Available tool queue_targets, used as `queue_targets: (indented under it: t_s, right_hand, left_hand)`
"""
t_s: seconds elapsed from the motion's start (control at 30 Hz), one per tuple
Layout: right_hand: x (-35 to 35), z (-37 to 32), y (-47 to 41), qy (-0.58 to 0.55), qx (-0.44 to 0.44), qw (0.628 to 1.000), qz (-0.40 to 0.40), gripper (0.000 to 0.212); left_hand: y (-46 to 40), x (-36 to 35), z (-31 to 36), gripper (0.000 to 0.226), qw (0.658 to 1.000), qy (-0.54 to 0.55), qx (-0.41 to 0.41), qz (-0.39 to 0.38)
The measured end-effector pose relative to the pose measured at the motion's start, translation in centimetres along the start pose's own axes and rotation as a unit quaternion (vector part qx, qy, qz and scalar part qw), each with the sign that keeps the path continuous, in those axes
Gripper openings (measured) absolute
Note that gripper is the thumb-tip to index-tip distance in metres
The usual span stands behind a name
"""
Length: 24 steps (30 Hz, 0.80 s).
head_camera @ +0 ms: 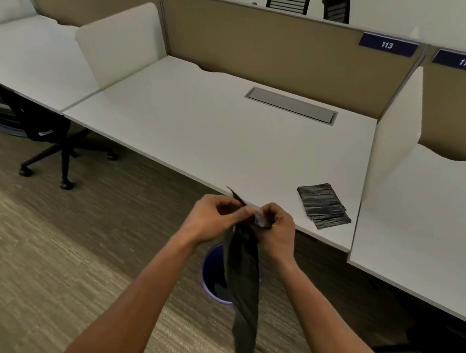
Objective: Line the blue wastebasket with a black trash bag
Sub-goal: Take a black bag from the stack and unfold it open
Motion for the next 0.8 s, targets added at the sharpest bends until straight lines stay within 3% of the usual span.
queue_targets:
  t_s: [0.07,0.17,0.3,0.47,0.57,0.7,0.8]
  right_hand:
    - [-0.2,-1.0,0.0,0.022,0.013,1.0,-0.008,0.025]
    - [0.2,-1.8,-0.2,0.046,0.03,0.998,-0.044,0.021]
    - [1.5,-2.0,-0.4,0.034,0.062,0.991,-0.118,0.034]
    - [3.1,-1.9,-1.0,0.052,0.085,0.984,-0.147,0.016]
    - [3.2,-2.0,-1.3,0.04,0.07,0.99,-0.113,0.011]
    - [2.6,-2.8,-1.1,-0.039,0.016,0.997,-0.06,0.011]
    - [1.8,-3.6,-1.0,-0.106,0.011,0.989,-0.101,0.011]
  left_hand:
    - [-0.2,-1.2,0.4,0.043,1.0,0.007,-0.004,0.003]
    - [-0.7,-1.3,0.2,0.026,0.998,0.027,0.004,0.052]
    - [-0.9,-0.4,-0.2,0.013,0.992,0.101,0.016,0.071]
    - [-0.7,0.4,-0.7,0.029,0.986,0.131,0.023,0.096]
    - [-0.7,0.4,-0.7,0.035,0.983,0.138,0.004,0.12]
    - [0.3,-0.7,-0.8,0.077,0.991,0.105,-0.029,0.082]
    - [0.3,-1.8,-1.1,0.065,0.994,0.054,-0.043,0.09]
Point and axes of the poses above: each hand's wrist, its own y-axis away from the middle knuckle, its own x-axis out of the back of the hand, z = x × y, the point moved 1 cm from there along -y, towards the middle knuckle, and after that the axes turned 14 degrees about y, right-handed, at the moved point
